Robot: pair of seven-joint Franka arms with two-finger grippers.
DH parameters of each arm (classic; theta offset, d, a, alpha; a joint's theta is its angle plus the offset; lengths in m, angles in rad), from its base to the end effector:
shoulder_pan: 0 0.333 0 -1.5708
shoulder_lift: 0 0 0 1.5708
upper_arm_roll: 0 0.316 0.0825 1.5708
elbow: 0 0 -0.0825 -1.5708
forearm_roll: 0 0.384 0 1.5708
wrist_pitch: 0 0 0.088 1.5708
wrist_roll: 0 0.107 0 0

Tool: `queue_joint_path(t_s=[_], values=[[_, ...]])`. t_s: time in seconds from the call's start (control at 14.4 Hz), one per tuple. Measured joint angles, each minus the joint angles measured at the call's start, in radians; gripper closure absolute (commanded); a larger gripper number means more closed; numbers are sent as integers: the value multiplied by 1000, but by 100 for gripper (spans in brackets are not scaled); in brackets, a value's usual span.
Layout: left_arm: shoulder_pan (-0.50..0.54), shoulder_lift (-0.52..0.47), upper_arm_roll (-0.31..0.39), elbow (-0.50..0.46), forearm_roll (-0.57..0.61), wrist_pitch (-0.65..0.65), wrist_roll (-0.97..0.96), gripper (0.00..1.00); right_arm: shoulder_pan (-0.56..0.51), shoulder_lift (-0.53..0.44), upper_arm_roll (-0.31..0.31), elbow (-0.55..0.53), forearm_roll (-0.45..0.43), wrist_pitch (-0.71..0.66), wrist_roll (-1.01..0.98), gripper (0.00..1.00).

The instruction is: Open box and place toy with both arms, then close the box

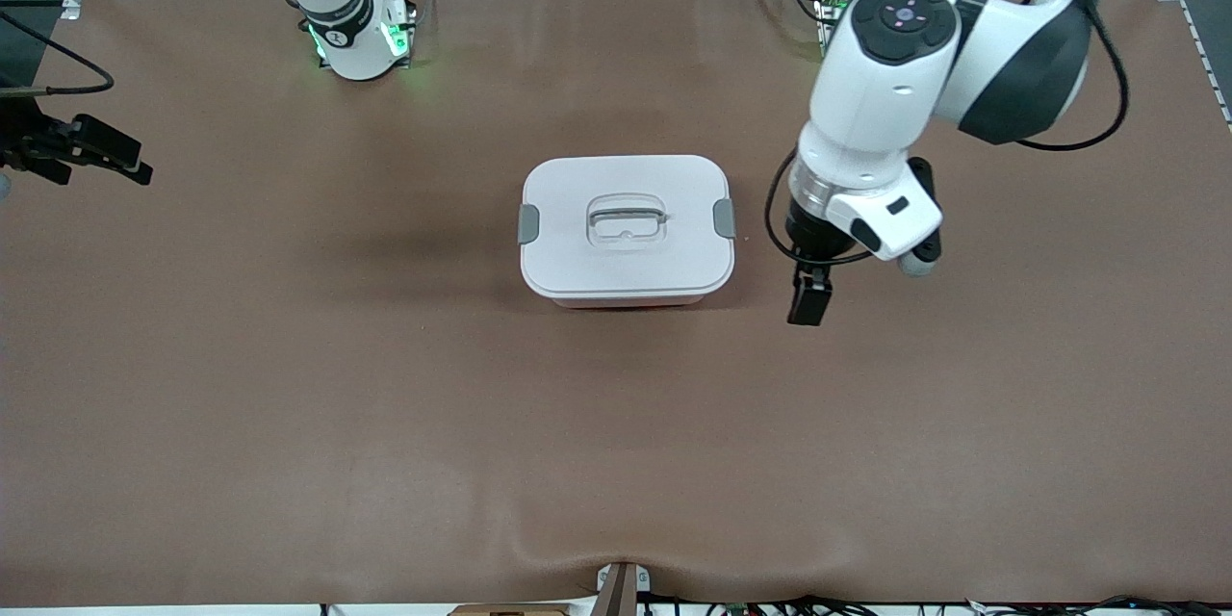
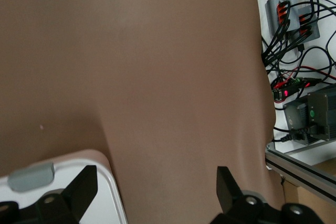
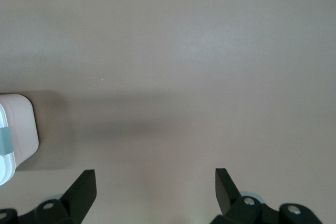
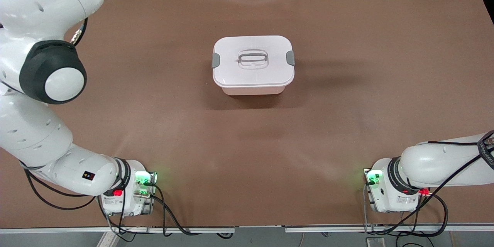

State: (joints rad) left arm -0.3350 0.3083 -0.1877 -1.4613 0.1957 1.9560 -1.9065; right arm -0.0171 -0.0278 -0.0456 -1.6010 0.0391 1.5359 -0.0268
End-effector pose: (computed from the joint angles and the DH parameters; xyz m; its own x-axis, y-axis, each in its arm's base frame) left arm 0.5976 -0.3099 0.5289 0.2194 0.9734 0.0658 0.9481 -0.2286 0.2211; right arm 0.5410 -0.0300 0.6226 0.9988 -0.0344 -0.0362 -0.0359 -0.9985 -0.0413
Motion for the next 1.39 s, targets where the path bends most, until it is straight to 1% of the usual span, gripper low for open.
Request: queue_joint_path(t_s=[0.28,0.49,0.76,0.9,1.04,1.25,1.39], values=[[95,-17,-2,1,0,-61,248,0,0,0,0,0,0,0,0,0],[153,-36,-4,4,-10,-77,371,0,0,0,0,0,0,0,0,0],[255,-65,-5,6,-77,-80,600,0,0,0,-1,0,0,0,0,0],[301,-88,-2,7,-97,-108,729,0,0,0,-3,0,0,0,0,0],[334,-109,-2,7,-103,-139,837,0,-1,0,-5,2,0,0,0,0],[362,-128,-1,7,-104,-150,973,0,-1,-1,-6,3,0,0,0,0],[374,-137,2,7,-104,-151,1115,0,-1,-1,-6,3,0,0,0,0]])
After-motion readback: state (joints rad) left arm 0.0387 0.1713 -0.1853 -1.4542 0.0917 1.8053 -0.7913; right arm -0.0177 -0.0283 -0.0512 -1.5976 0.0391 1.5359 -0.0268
